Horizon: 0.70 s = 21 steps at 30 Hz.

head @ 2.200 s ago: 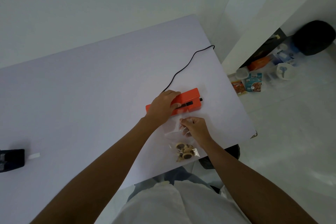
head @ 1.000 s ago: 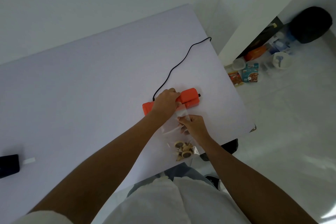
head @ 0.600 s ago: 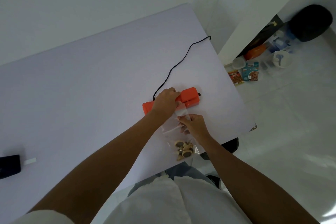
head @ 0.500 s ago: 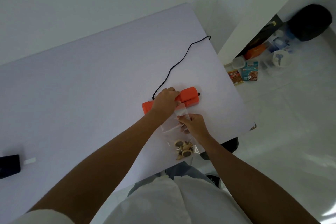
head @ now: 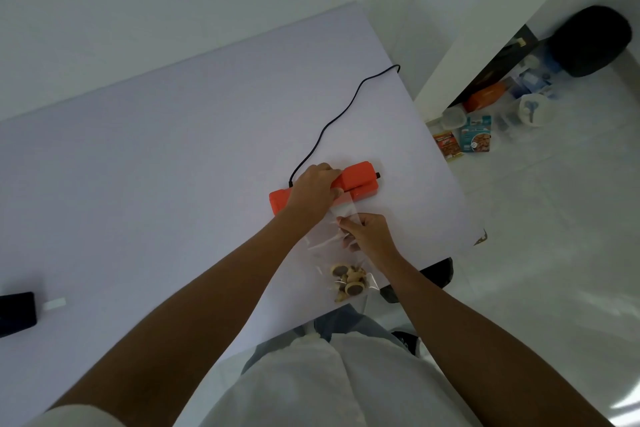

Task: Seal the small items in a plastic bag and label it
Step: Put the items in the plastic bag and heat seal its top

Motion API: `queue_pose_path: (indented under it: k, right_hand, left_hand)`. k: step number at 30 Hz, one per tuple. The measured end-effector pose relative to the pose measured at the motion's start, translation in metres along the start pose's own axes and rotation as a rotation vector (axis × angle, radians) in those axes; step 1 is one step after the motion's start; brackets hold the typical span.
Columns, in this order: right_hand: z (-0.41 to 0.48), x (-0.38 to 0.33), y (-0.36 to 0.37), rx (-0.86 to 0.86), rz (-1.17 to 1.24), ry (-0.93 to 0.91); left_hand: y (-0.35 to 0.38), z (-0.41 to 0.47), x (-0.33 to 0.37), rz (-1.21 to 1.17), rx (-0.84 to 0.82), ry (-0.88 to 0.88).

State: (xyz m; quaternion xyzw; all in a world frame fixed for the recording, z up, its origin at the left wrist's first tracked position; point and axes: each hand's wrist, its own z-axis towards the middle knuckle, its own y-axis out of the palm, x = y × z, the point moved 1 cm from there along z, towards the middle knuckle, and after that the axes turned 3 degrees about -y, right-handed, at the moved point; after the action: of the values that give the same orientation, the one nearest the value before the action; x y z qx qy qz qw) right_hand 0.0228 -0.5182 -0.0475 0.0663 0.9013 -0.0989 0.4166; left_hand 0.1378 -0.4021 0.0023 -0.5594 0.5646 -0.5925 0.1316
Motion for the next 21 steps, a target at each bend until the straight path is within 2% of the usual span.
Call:
queue_pose_path:
  k: [6,10,15,21]
  right_hand:
    - [0.002,-0.001,0.000,-0.005,0.006,0.002]
    - [0.001,-0.002,-0.002,-0.001,0.015,-0.010]
    - [0.000,-0.004,-0.003,-0.009,-0.006,-0.042]
    - [0.000,-0.005,-0.003,-0.007,-0.037,-0.045]
  left_hand:
    - [-0.010,-0.011,0.000,-0.097,0.068,0.006]
    - [-0.026,-0.034,-0.007,-0.187,0.181,0.013]
    - [-0.050,-0.077,-0.030,-0.233,0.319,0.019]
    - [-0.070,-0.127,-0.069,-0.357,0.405,-0.037]
